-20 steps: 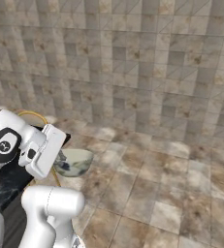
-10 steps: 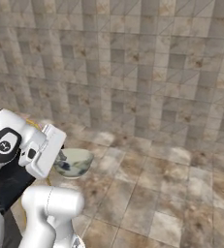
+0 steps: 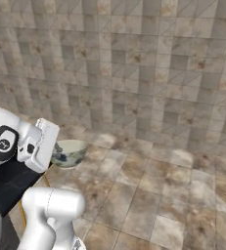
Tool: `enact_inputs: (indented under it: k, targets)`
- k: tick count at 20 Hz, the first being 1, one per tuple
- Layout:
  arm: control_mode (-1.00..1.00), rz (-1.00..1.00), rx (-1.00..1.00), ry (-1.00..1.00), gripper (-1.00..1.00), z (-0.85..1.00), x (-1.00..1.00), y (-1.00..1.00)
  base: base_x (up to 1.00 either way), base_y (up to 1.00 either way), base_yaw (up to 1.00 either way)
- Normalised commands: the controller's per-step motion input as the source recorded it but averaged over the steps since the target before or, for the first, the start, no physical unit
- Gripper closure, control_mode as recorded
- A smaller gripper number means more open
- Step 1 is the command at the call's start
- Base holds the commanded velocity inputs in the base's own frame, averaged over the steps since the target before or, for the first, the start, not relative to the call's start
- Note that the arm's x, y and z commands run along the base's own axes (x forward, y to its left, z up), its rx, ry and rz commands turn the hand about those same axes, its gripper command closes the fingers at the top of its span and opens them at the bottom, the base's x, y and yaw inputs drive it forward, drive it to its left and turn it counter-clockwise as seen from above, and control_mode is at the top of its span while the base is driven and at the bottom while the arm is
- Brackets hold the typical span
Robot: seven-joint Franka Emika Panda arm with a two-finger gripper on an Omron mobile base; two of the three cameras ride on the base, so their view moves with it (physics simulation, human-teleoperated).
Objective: Take the smaller bowl and place it next to the appetizer plate on the dining counter , and place the larger bowl next to the plate with cooked food.
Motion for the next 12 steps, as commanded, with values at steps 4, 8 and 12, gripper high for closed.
enact_inputs:
  k: [4,8,12]
  targets:
    - [-1.00,0.62,0.00,-0.06,1.00,0.00,0.05,0.12,0.00,0.00,0.00]
    - [-1.00,0.78,-0.01,0.00,1.00,0.00,0.00,0.08,0.00,0.00,0.00]
    - [-1.00,0.78,-0.01,0.01,1.00,0.00,0.00,0.22,0.00,0.00,0.00]
